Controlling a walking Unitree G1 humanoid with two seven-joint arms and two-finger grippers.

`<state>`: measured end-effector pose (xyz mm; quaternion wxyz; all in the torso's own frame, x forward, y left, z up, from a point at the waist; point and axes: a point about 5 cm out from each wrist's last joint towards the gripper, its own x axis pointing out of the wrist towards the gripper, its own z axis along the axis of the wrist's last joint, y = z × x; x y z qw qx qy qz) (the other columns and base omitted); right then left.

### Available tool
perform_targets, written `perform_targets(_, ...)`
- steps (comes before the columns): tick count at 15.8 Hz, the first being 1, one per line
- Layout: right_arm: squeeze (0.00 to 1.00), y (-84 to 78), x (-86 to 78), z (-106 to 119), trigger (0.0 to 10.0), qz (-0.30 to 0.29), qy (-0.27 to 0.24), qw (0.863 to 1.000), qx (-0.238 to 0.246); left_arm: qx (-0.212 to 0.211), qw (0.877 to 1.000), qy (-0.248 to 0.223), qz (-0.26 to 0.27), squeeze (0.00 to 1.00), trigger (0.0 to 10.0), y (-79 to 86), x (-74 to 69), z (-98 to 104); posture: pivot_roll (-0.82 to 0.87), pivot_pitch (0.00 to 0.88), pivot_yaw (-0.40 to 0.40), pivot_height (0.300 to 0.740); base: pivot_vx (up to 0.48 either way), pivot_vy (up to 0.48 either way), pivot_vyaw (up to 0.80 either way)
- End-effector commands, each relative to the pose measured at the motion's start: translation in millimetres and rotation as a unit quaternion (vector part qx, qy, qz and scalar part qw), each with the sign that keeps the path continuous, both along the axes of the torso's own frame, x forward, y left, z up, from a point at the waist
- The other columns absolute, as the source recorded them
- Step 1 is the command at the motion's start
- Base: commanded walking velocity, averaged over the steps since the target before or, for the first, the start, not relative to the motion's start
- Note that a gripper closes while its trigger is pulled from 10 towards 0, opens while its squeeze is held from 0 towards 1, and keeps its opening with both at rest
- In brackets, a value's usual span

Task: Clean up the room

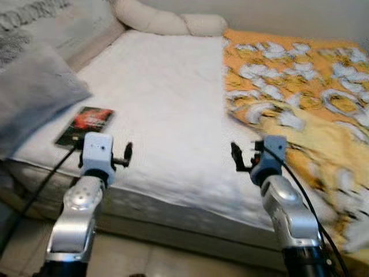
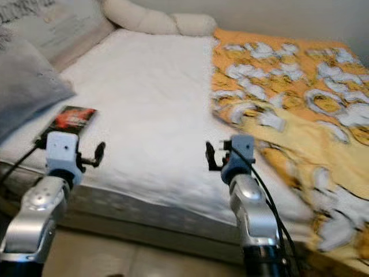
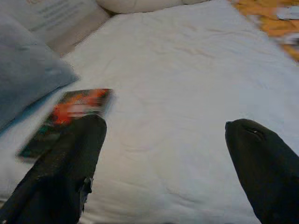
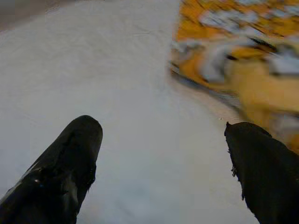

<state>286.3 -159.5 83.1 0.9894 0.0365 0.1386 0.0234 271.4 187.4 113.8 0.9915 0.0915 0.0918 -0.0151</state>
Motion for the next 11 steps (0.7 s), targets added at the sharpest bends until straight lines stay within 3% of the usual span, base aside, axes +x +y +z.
perform_targets(1, 0.00, 1.3, 1.3, 4.3, 10.0, 0.001, -0.006, 1.000, -0.006, 0.004, 1.000, -0.008, 0.000, 0.00, 10.0, 1.0, 1.5, 4.3, -0.02, 0.000, 0.028, 0.740, 0.000, -0.480, 0.00)
perform_targets(9, 0.00, -0.1, 3.2, 1.4, 10.0, -0.006, -0.004, 1.000, -0.015, 0.010, 1.000, -0.004, -0.016, 0.00, 10.0, -2.7, 1.7, 1.4, -0.03, 0.000, 0.040, 0.740, 0.000, -0.480, 0.00)
perform_targets(11, 0.00, -0.1, 2.6, -0.2, 10.0, -0.013, 0.002, 1.000, -0.004, 0.005, 1.000, -0.003, -0.012, 0.00, 10.0, -2.2, 1.9, 2.5, -0.01, 0.000, 0.029, 0.740, 0.000, -0.191, 0.00)
